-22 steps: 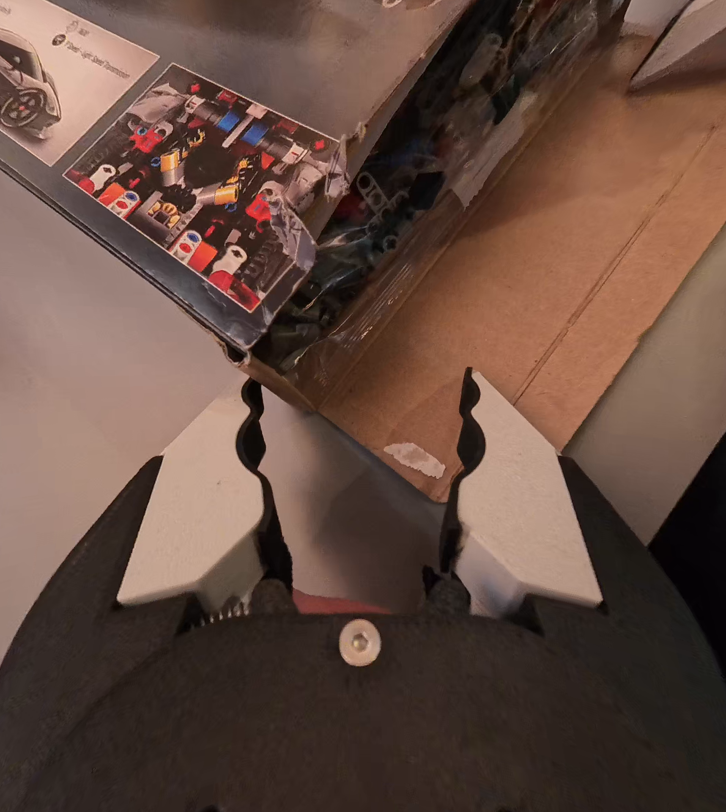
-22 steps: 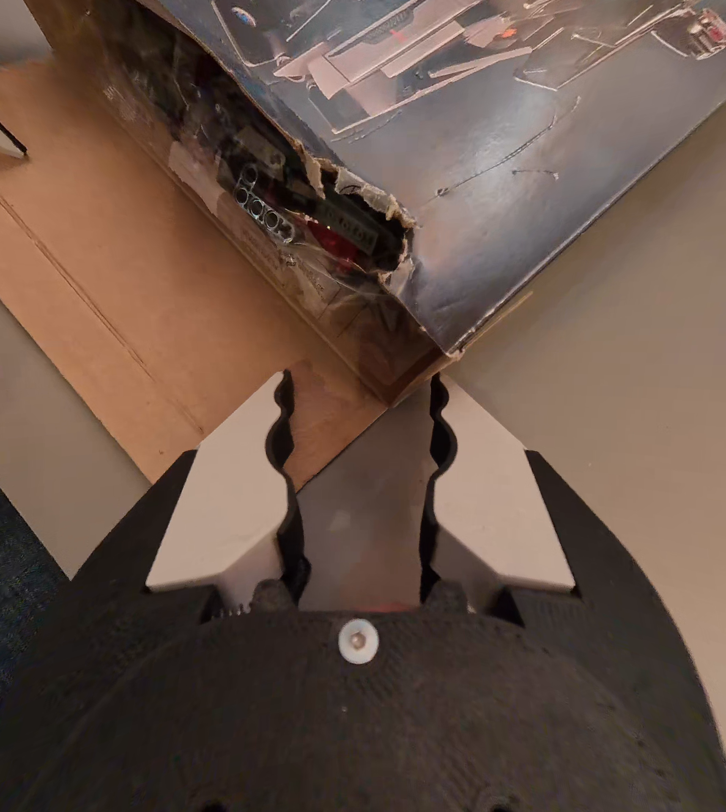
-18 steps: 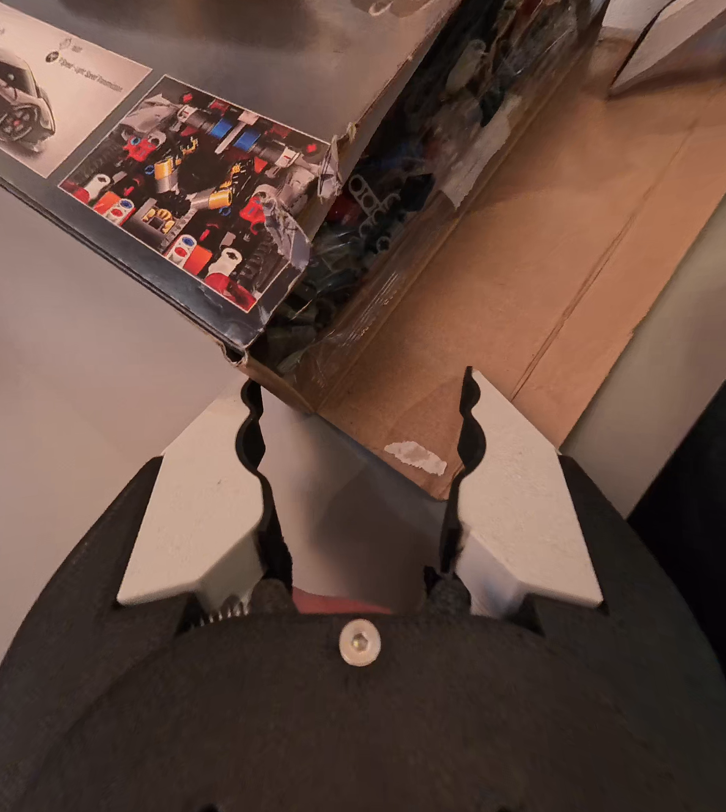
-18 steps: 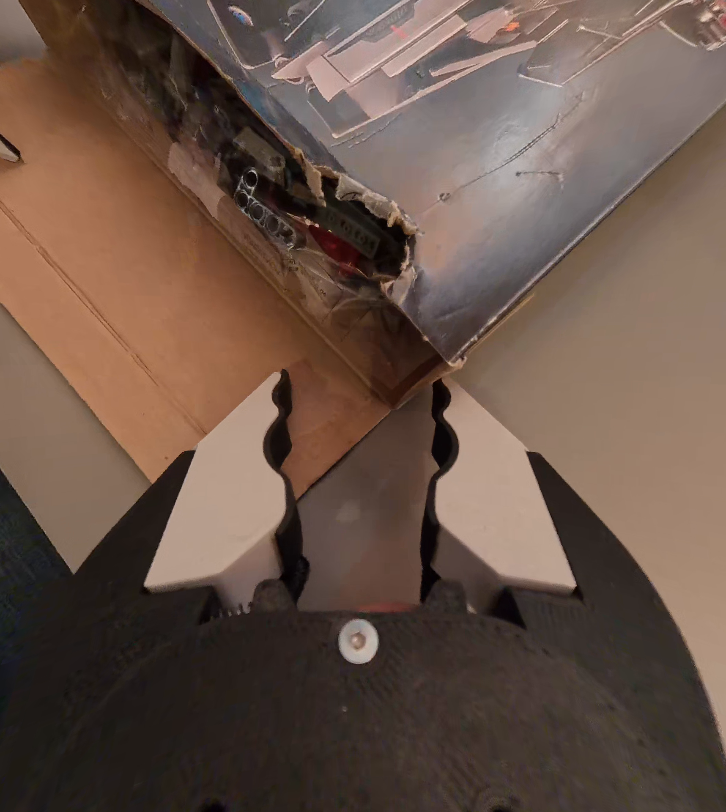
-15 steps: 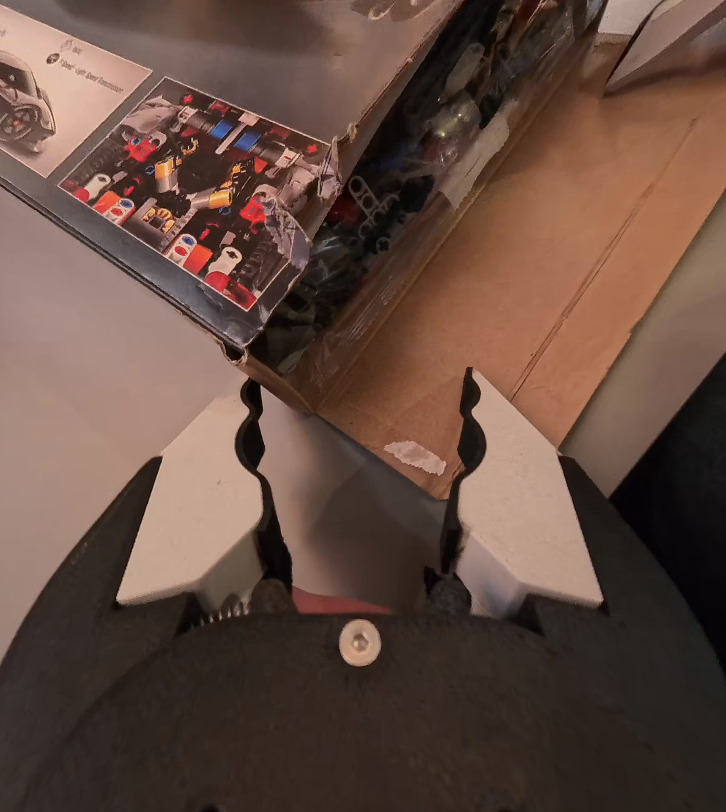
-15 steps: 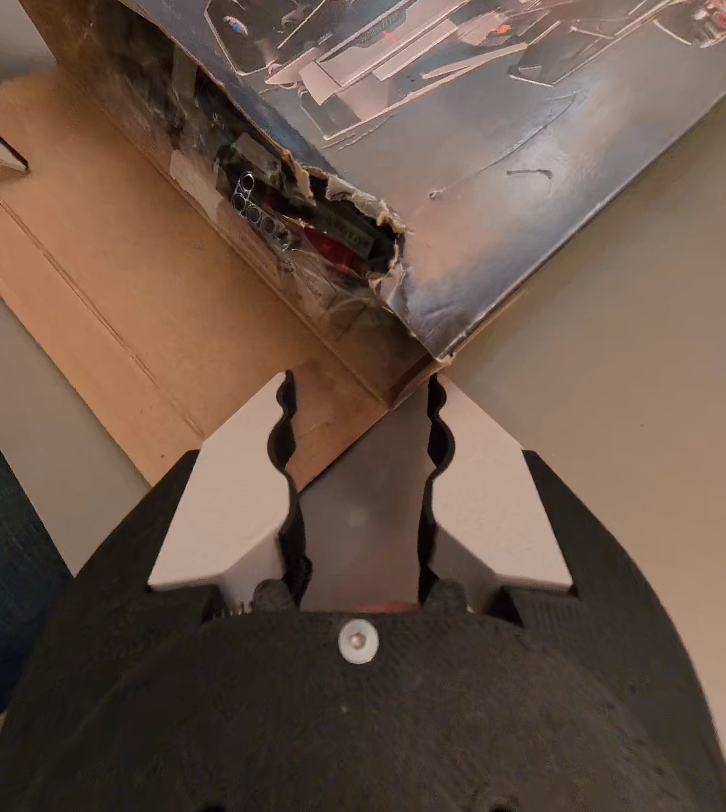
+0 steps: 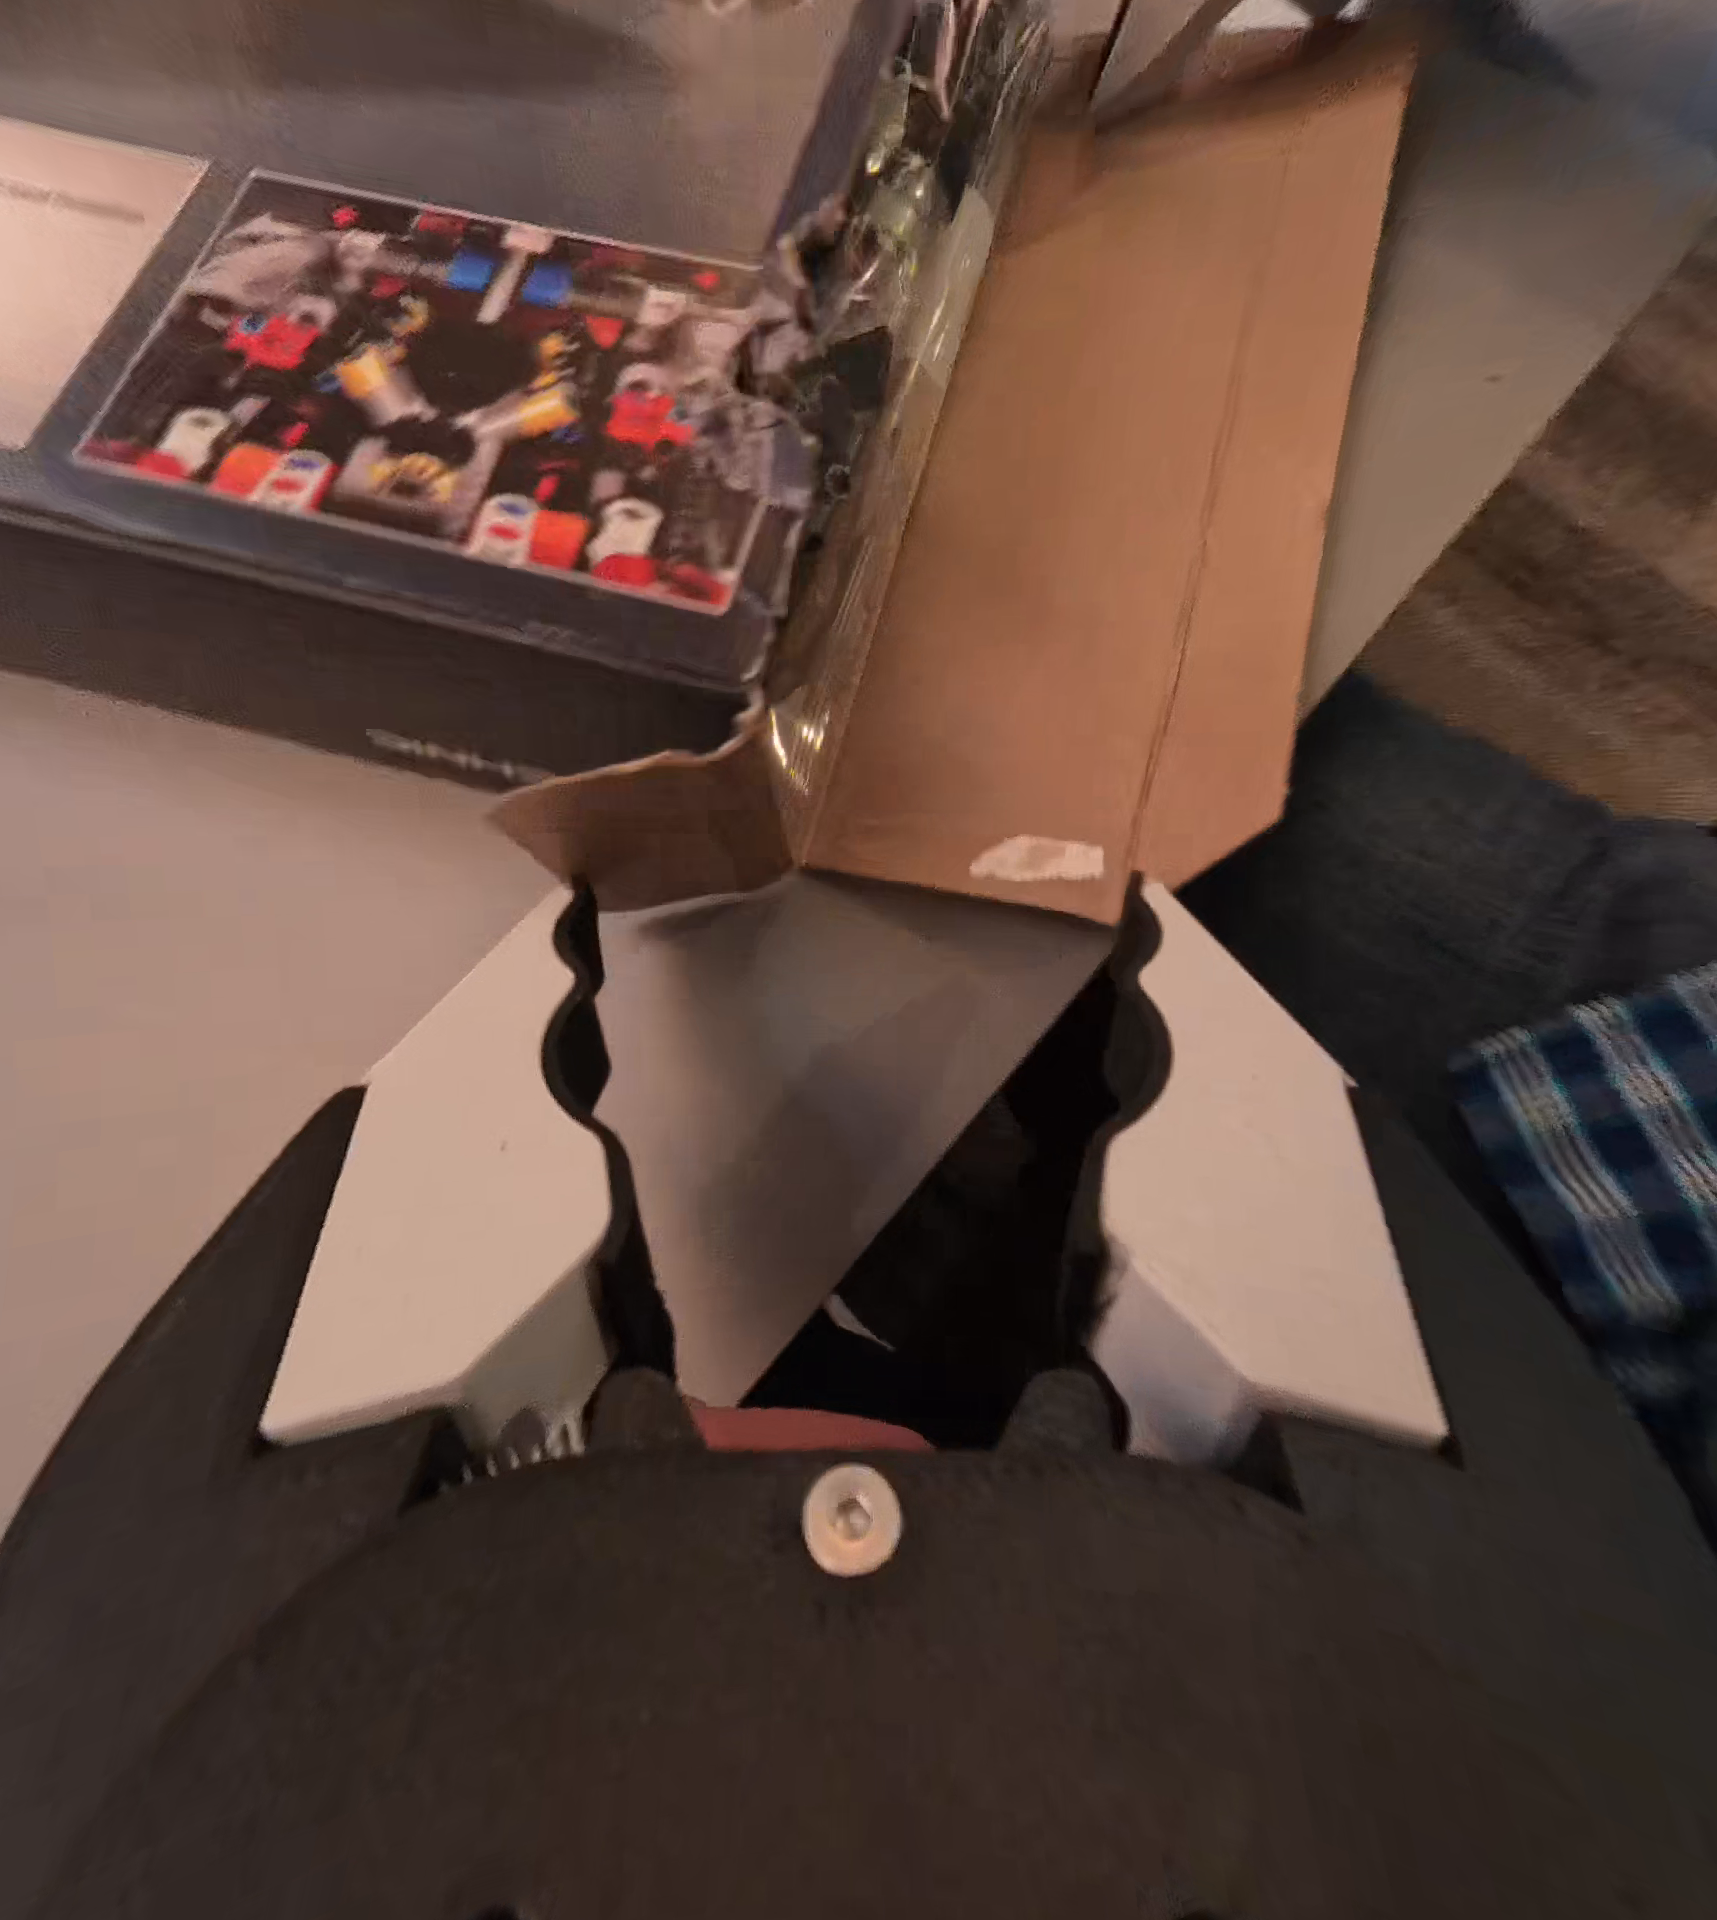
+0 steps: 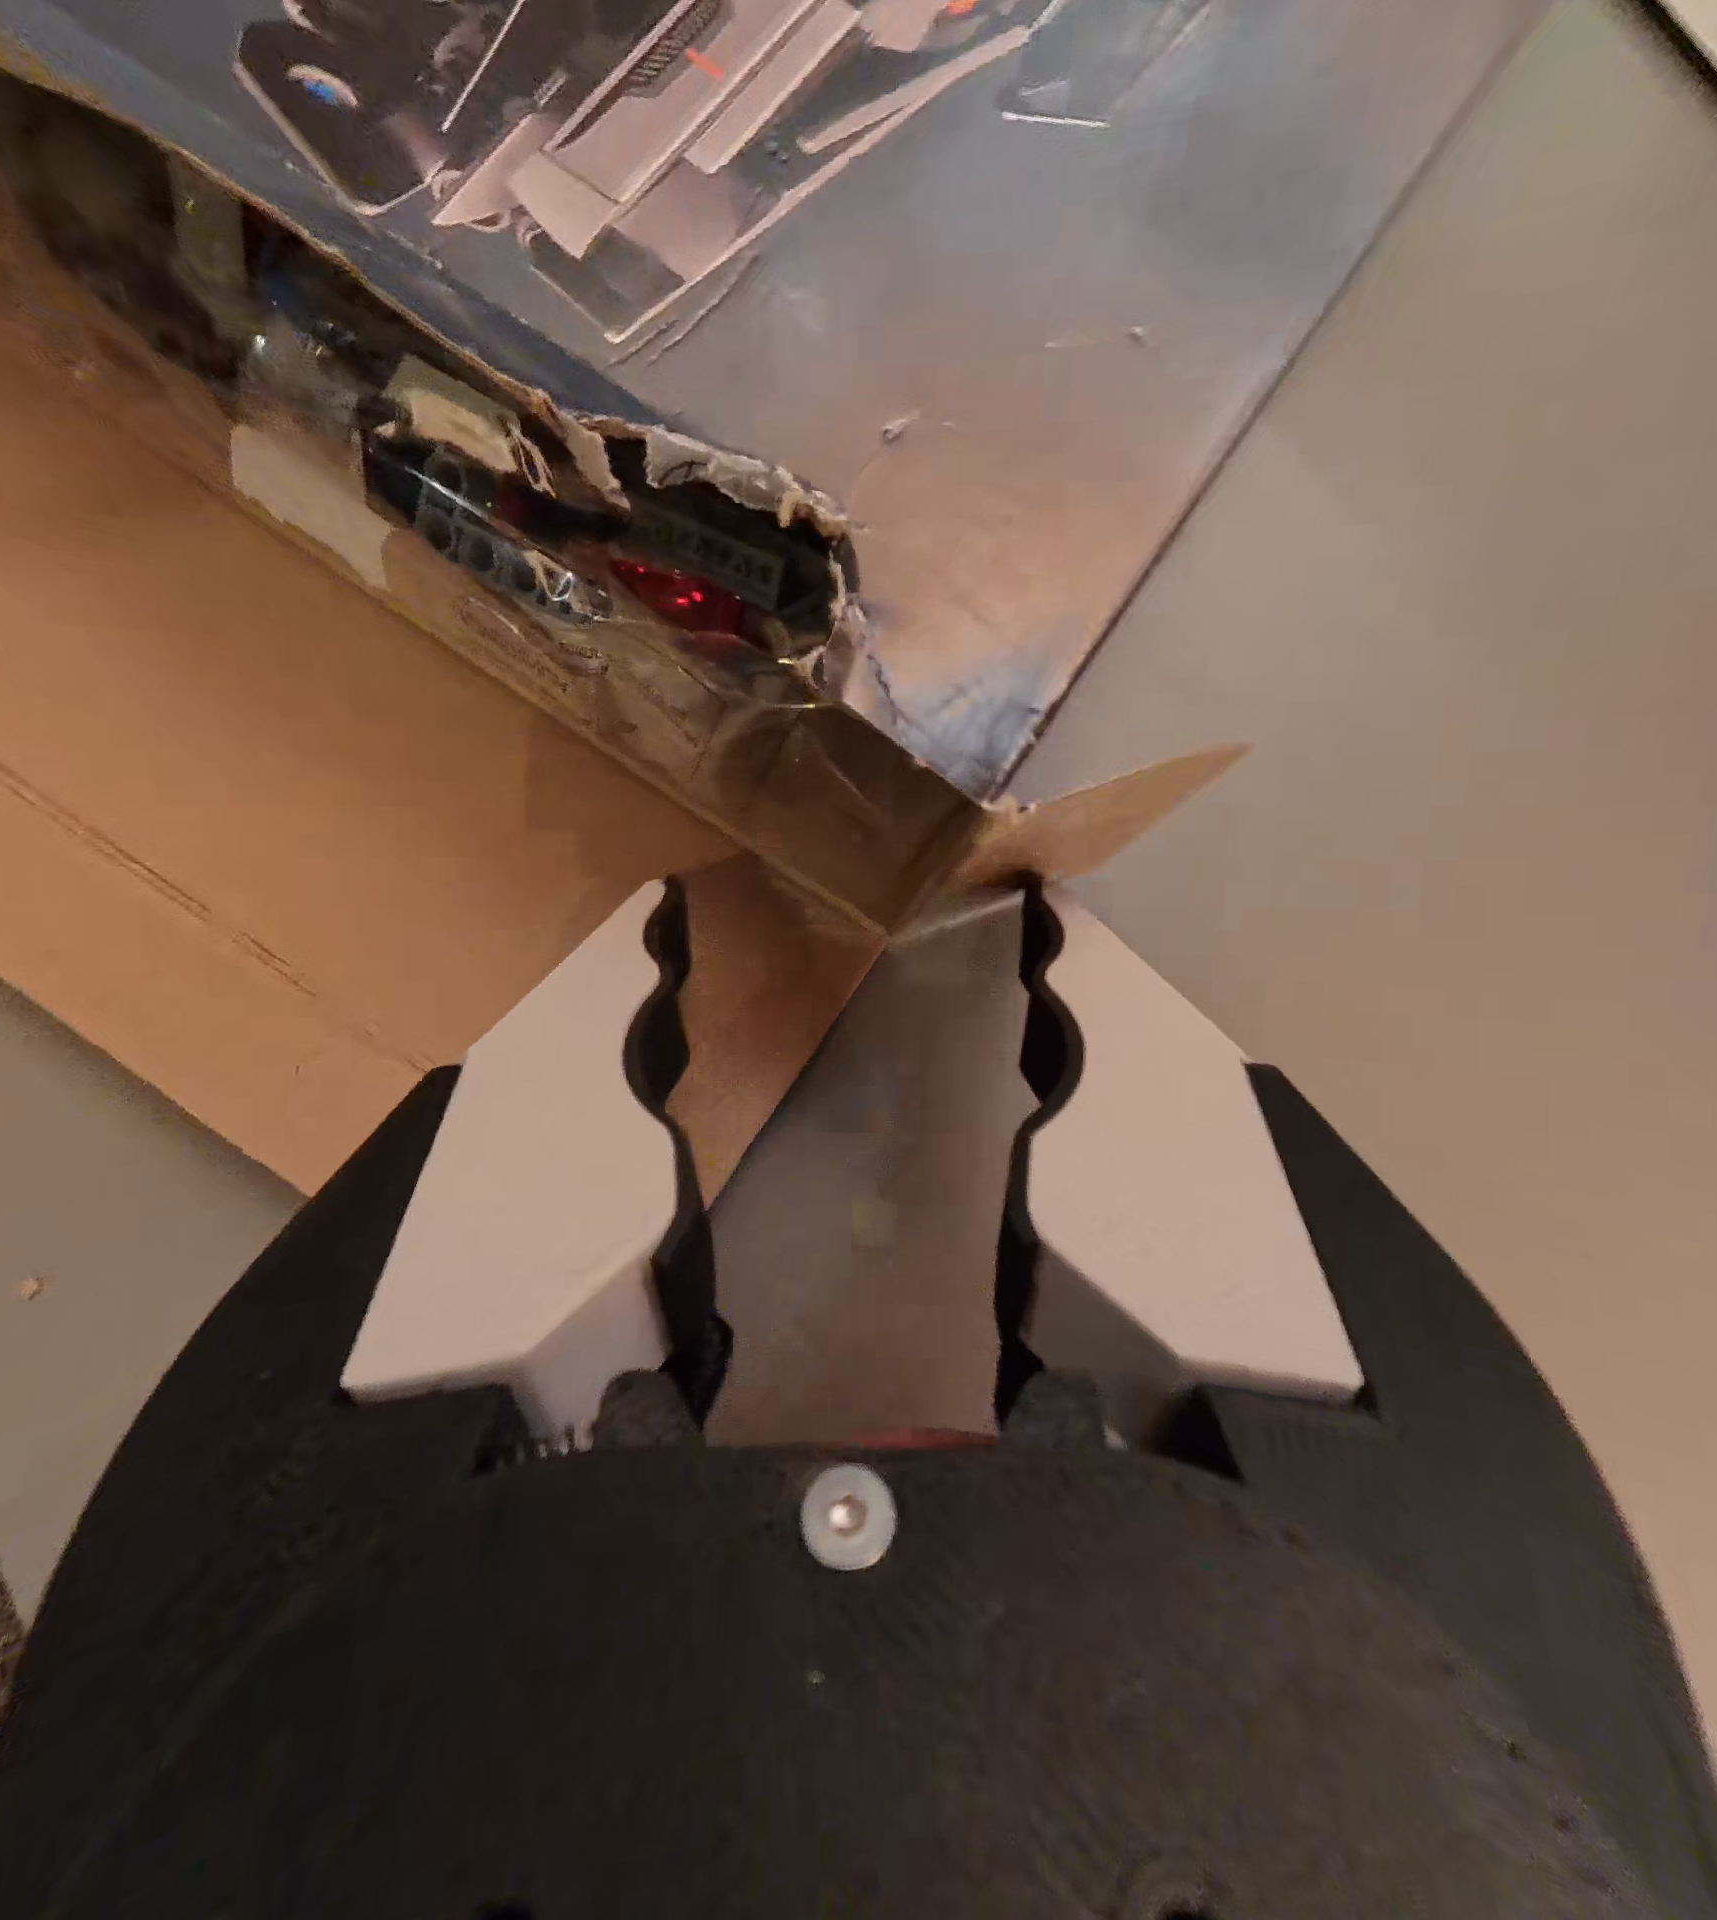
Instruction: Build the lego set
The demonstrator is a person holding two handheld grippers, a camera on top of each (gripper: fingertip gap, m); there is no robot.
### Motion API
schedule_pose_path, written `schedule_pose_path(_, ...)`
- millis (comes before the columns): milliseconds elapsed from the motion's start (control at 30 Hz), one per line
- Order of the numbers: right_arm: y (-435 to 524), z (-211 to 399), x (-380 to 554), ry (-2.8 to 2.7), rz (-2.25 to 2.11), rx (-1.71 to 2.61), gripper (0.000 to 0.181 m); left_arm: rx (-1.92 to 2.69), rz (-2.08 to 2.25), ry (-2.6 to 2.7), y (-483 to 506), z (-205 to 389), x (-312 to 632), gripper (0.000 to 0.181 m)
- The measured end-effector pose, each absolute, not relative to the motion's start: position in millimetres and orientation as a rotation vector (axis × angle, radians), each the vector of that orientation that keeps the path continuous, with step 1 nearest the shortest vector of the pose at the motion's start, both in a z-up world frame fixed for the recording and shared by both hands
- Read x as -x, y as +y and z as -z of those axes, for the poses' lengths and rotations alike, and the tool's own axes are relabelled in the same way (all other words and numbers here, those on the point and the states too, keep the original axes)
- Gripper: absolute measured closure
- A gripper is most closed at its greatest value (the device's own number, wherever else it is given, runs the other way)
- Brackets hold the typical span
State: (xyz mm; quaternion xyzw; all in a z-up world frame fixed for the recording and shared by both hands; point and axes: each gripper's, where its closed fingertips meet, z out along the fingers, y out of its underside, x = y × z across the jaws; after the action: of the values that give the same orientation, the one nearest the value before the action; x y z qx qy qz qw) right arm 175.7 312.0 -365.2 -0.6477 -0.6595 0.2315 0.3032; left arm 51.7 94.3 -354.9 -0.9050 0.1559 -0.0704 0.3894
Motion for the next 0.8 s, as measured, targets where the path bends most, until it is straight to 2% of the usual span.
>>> schedule_pose_path(33, 313, 363, -179, -1.72, -0.595, 1.728, 0.118, 2.305, 0.239, 0.391, 88, 347, -46, 0.08)
schedule_pose_path(133, 311, 346, -189, -1.59, -0.575, 1.775, 0.095, 2.221, 0.261, 0.37, 85, 305, -9, 0.08)
schedule_pose_path(267, 287, 318, -194, -1.522, -0.565, 1.75, 0.095, 2.119, 0.003, 0.365, 127, 247, 68, 0.079)
schedule_pose_path(367, 257, 313, -185, -1.529, -0.587, 1.758, 0.103, 2.05, -0.054, 0.459, 184, 222, 89, 0.081)
schedule_pose_path(467, 236, 325, -178, -1.48, -0.649, 1.867, 0.105, 2.088, -0.177, 0.615, 249, 230, 110, 0.079)
schedule_pose_path(567, 232, 332, -179, -1.346, -0.651, 1.959, 0.084, 2.158, -0.155, 0.667, 310, 246, 129, 0.075)
schedule_pose_path(633, 237, 334, -190, -1.228, -0.58, 2.011, 0.079, 2.234, -0.17, 0.658, 344, 259, 153, 0.072)
schedule_pose_path(800, 231, 349, -204, -1.101, -0.619, 2.108, 0.087, 2.488, 0.036, 0.534, 379, 311, 194, 0.071)
